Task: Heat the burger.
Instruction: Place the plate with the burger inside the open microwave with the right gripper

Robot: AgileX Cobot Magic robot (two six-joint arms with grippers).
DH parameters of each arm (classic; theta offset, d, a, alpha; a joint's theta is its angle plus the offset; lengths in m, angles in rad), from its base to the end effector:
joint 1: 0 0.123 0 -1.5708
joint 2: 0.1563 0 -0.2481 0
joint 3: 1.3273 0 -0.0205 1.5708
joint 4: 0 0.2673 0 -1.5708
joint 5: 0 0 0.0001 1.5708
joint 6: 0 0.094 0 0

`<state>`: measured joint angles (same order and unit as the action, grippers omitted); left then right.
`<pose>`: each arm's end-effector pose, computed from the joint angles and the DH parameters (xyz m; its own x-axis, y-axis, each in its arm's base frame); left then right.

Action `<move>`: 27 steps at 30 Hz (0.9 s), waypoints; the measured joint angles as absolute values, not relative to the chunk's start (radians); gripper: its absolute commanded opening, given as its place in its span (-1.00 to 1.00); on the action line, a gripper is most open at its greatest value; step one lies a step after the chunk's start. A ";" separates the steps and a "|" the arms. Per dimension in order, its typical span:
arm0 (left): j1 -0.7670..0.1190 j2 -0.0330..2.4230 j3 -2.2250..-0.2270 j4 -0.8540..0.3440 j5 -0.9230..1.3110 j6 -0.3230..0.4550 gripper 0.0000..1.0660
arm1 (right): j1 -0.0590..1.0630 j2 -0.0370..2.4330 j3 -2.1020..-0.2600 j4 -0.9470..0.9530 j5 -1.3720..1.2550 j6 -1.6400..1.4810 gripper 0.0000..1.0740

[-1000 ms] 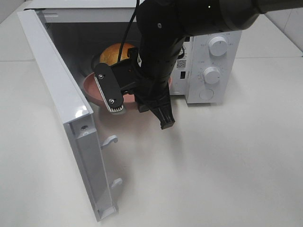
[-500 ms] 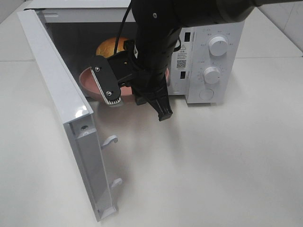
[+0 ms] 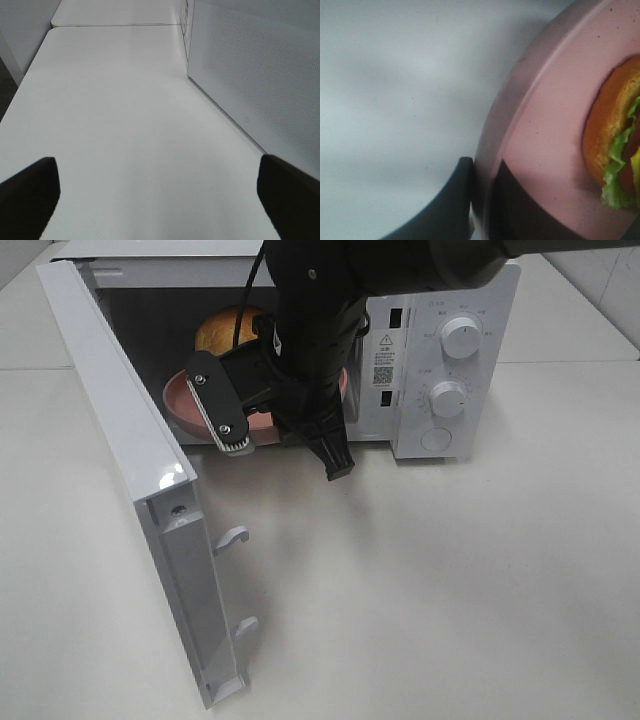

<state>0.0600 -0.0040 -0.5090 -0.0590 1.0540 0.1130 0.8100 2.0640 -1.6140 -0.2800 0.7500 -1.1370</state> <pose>0.0483 -0.0019 0.2873 -0.4366 0.0575 -0.8978 0.0228 0.9983 0.0529 0.3228 0.3134 0.1629 0.4975 -0.8654 0.0598 -0.7429 -0.4607 -0.4856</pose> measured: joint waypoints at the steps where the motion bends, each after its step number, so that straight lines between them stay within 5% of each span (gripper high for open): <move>1: 0.060 -0.004 -0.509 -0.059 1.054 0.113 0.96 | 0.809 2.085 -1.643 -0.283 0.756 -1.135 -1.00; 27: 0.060 -0.004 -0.509 -0.059 1.054 0.113 0.96 | 0.785 2.240 -1.840 -0.353 0.722 -1.102 -1.00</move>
